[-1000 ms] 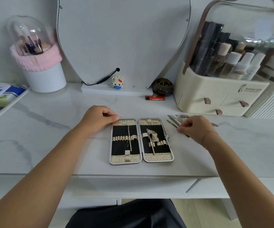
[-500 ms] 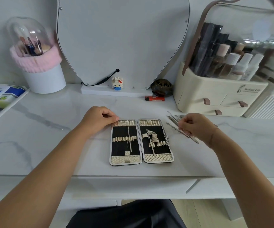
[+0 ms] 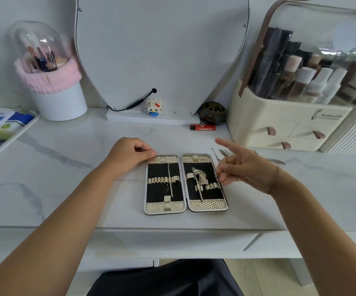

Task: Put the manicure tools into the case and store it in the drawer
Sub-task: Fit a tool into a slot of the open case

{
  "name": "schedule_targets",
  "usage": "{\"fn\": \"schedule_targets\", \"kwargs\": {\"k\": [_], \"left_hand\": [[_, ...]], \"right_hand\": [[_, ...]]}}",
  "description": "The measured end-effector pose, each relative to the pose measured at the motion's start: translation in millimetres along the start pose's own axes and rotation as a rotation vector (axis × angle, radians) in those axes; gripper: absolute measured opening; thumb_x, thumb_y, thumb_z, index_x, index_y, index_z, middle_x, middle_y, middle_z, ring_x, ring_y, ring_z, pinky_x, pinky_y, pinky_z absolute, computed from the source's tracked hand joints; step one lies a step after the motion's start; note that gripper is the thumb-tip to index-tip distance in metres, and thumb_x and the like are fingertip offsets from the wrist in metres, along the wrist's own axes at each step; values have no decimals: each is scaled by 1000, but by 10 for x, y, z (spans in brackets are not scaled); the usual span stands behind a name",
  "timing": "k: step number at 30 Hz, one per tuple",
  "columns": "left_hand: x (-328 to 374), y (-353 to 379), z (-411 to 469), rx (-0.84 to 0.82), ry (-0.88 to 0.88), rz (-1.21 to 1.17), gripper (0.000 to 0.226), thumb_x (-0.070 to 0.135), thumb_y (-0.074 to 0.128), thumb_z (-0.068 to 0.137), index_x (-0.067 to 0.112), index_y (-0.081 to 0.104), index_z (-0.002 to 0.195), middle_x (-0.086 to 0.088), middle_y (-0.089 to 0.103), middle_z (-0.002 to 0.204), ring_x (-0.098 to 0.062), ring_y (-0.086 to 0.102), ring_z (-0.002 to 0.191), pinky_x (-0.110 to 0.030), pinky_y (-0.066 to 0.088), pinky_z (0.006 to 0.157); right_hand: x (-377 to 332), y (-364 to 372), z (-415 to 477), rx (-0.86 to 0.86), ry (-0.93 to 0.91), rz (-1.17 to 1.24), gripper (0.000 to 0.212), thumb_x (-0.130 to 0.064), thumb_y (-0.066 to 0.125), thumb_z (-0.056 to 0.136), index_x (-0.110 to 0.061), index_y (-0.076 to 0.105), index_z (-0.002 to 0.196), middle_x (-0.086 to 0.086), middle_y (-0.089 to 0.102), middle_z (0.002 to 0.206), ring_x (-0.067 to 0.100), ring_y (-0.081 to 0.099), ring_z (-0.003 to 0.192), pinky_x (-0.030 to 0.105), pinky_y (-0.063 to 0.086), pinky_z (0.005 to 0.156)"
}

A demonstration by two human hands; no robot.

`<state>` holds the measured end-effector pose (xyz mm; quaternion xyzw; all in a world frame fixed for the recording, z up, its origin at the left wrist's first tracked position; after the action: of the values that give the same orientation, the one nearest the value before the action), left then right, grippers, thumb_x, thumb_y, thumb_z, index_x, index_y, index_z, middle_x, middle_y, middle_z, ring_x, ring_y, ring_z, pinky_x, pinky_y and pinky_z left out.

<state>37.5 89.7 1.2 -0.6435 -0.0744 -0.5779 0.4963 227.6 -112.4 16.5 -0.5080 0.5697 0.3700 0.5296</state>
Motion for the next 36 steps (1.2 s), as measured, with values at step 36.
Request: {"fn": "schedule_targets", "kwargs": {"k": [36], "left_hand": [[-51,5,30,14,-4,4,5,26,76,74,25,72,72,8,70,76,-9,61,74,-24,45,72]], "right_hand": [[139,-8,71,80,94,245,20,-14,39,98,-12,53,84,3,60,60,13,55,43,21,46,43]]}}
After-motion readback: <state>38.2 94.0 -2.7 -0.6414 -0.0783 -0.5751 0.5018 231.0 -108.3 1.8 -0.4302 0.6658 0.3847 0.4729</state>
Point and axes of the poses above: each hand's wrist, its own z-axis towards the middle knuckle, its own y-axis out of the palm, x = y × z, the point moved 6 cm from there along z, towards the middle knuckle
